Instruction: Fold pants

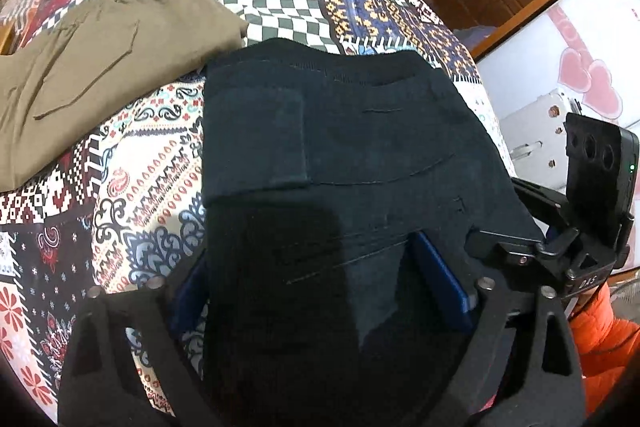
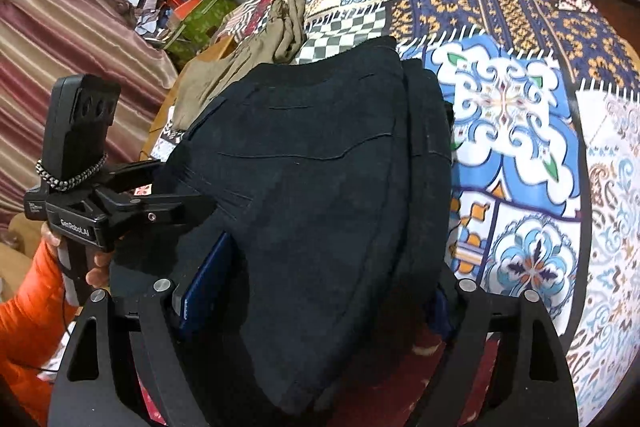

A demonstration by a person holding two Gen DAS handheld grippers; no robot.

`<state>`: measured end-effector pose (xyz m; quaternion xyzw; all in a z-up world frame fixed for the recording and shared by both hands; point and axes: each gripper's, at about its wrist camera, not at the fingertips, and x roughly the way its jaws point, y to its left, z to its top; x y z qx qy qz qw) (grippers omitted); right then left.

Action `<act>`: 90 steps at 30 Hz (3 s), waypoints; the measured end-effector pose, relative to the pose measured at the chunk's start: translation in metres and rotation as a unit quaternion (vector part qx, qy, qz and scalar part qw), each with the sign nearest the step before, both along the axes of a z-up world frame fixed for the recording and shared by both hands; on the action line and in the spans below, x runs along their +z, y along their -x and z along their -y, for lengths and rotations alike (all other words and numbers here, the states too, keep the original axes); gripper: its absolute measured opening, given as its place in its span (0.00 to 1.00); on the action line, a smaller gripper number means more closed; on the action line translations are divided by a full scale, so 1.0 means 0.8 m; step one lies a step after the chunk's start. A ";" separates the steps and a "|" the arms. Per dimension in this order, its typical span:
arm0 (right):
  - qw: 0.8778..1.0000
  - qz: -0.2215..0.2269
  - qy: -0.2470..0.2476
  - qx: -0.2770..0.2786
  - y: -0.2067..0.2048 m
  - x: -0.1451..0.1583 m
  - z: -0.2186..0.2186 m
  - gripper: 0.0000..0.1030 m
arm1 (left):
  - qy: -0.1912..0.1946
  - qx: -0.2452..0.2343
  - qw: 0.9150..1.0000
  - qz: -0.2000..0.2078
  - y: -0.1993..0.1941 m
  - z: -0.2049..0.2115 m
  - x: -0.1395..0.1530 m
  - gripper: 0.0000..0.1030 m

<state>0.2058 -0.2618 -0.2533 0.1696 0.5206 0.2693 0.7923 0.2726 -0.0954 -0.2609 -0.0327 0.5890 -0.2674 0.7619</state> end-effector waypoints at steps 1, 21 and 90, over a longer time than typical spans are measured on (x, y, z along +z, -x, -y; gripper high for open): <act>1.000 0.000 -0.002 -0.001 -0.001 0.000 0.002 0.74 | 0.001 0.001 1.000 0.003 0.000 -0.001 0.001 0.82; 0.996 0.087 0.026 -0.012 0.008 0.069 0.004 0.29 | 0.020 0.011 0.994 0.107 0.033 -0.007 0.075 0.28; 0.970 0.177 0.137 0.094 -0.242 0.070 -0.215 0.37 | -0.089 0.198 0.948 0.233 -0.173 -0.264 0.059 0.30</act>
